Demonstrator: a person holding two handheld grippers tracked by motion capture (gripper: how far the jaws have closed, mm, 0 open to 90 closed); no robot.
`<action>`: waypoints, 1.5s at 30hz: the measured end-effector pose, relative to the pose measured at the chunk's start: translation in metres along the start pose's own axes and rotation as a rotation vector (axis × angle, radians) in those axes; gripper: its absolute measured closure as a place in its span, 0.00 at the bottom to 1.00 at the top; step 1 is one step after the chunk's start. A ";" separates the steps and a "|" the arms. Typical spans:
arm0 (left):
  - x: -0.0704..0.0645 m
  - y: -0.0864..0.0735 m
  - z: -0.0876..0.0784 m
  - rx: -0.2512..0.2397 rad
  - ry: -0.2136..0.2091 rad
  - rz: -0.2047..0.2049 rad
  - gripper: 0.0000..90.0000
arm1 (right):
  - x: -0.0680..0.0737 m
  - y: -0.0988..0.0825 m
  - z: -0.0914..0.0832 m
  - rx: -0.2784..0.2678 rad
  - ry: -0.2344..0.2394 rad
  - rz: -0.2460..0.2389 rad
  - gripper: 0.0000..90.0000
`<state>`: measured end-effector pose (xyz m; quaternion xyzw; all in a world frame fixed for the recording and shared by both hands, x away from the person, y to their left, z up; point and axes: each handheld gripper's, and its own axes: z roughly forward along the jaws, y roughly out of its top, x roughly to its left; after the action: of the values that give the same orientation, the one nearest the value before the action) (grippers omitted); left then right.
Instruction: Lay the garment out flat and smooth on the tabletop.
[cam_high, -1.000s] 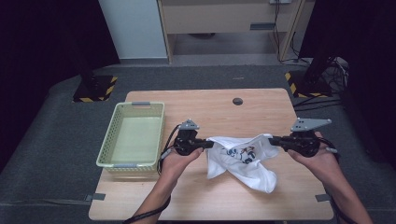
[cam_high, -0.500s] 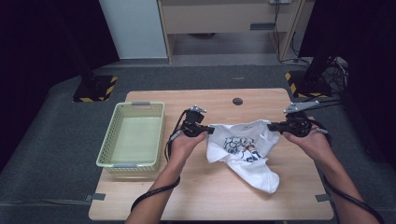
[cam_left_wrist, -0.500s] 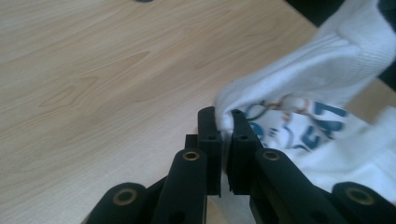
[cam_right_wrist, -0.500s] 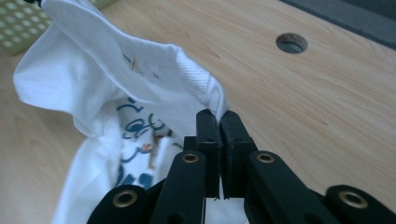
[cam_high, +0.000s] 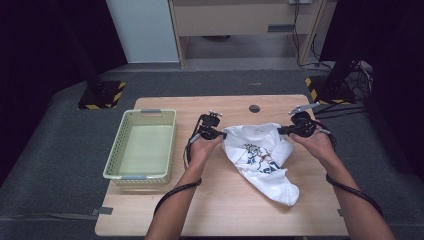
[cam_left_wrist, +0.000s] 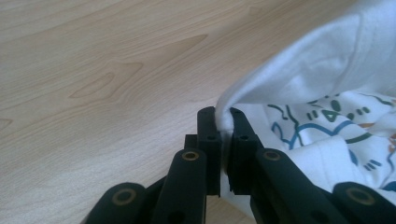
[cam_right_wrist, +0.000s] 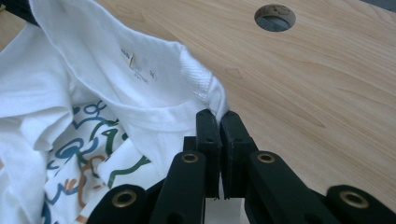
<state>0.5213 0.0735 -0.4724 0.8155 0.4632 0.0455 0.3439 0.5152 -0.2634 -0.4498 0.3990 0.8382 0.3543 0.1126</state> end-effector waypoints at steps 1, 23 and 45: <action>0.000 0.000 0.001 -0.002 -0.004 -0.007 0.94 | -0.001 -0.001 0.003 -0.003 0.001 0.007 0.97; -0.034 -0.027 -0.029 -0.134 0.033 0.046 0.51 | 0.041 -0.029 -0.038 -0.050 -0.045 -0.086 0.72; -0.074 -0.069 -0.033 -0.168 -0.079 0.100 0.61 | 0.060 -0.064 0.017 0.078 -0.076 -0.031 0.58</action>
<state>0.4164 0.0559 -0.4709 0.8070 0.4027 0.0690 0.4265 0.4459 -0.2376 -0.4998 0.4030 0.8527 0.3040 0.1343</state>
